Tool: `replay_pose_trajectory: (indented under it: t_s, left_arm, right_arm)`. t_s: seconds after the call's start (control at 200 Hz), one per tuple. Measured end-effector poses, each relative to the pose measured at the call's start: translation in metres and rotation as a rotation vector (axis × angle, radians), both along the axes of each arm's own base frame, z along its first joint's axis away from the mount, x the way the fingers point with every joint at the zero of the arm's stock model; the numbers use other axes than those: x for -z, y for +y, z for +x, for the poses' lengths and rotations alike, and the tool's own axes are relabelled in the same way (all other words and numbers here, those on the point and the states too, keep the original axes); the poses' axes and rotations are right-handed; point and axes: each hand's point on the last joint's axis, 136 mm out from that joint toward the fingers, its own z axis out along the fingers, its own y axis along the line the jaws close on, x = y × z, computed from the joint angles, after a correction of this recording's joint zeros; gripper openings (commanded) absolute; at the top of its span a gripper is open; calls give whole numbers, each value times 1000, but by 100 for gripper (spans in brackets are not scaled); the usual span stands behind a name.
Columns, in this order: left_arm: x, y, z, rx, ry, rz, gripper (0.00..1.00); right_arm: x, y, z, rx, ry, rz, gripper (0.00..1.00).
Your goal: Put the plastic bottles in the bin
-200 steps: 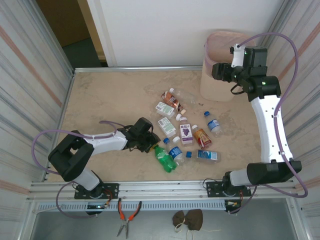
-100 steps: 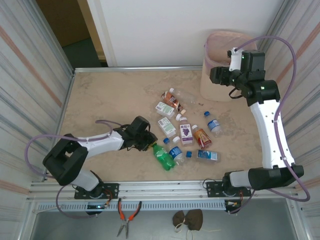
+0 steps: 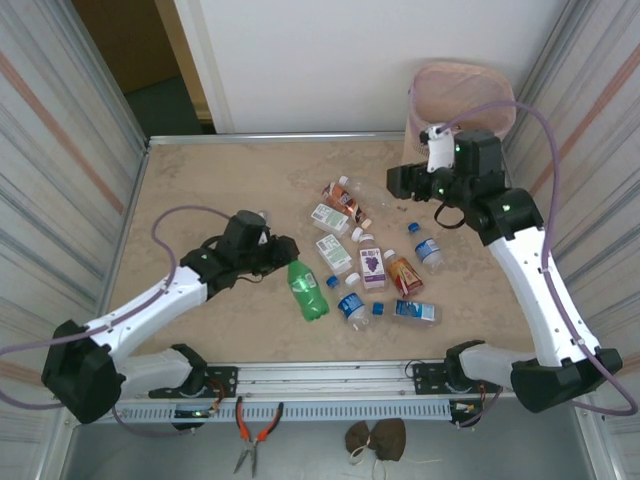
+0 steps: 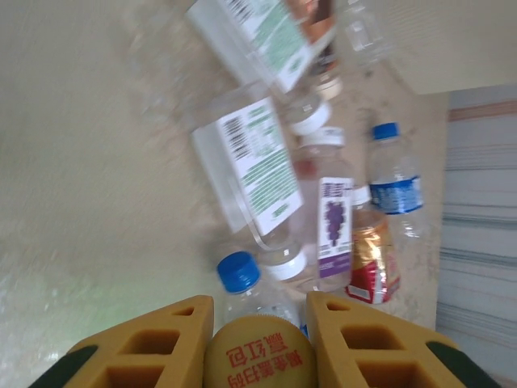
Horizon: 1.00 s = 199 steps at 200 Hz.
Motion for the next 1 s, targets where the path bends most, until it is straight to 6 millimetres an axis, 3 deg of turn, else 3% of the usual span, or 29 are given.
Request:
replay_pose_trajectory:
  t_s: [0.321, 0.511, 0.757, 0.997]
  left_arm:
    - [-82, -14, 0, 258, -384, -74, 13]
    - [-152, -31, -14, 448, -656, -119, 11]
    - [-221, -36, -54, 640, -947, -185, 6]
    - [-249, -37, -85, 762, -1072, -264, 6]
  right_arm:
    - [29, 84, -50, -342, 13, 149, 73]
    - [29, 125, -87, -546, -13, 216, 79]
    - [13, 143, -140, -745, -157, 264, 88]
    - [-14, 153, -178, -874, -306, 297, 89]
